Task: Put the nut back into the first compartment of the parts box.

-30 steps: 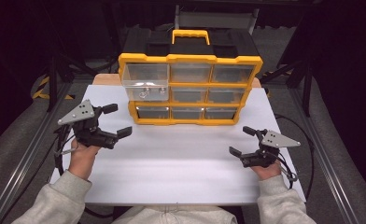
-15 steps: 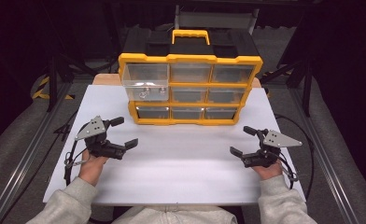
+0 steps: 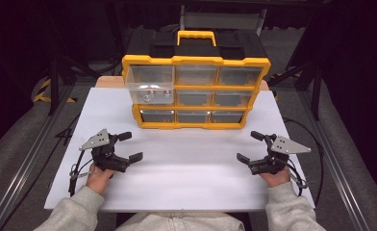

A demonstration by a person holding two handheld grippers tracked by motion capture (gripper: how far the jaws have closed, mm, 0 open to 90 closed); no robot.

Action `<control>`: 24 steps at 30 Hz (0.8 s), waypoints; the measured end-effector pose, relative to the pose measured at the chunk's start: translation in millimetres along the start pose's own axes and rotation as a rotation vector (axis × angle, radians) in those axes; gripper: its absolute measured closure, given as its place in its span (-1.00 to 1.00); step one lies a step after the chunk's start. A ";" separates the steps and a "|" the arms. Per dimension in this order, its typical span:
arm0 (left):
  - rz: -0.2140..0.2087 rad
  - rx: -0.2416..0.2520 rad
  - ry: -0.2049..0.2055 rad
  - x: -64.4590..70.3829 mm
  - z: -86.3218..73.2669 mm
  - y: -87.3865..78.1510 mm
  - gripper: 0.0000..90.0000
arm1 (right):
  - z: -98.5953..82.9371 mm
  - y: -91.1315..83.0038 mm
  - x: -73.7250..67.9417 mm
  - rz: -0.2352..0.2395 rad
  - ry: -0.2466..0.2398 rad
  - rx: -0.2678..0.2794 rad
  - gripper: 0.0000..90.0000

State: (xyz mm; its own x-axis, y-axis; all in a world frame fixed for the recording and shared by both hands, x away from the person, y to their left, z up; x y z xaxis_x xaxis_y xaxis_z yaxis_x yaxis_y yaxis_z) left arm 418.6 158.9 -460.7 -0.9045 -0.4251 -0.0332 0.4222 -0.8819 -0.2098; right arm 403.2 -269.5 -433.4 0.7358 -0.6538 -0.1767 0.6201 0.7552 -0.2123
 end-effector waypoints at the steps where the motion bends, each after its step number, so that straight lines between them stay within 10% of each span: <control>1: -0.004 0.001 -0.006 0.0 -1.7 0.2 -1.00 | -0.9 -0.1 -0.1 -0.001 -0.004 0.002 -0.96; 24: 0.015 -0.003 0.031 4.3 -2.2 -0.2 -1.00 | -7.6 2.3 4.2 -0.016 -0.005 -0.007 -0.98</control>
State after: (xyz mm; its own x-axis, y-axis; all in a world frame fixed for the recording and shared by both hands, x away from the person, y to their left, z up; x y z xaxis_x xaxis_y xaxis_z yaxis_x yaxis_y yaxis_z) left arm 414.5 157.6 -463.0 -0.8996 -0.4315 -0.0669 0.4354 -0.8750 -0.2115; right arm 405.7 -270.9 -441.9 0.7270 -0.6658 -0.1678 0.6303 0.7441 -0.2216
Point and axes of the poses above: each handheld gripper's, and its own axes: y roughly forward along the jaws, z roughly out of its top, x roughly to its right, the point moved 6 cm from there along y, roughly forward along the jaws, and after that the axes turned 14 degrees about y, right-handed, at the moved point
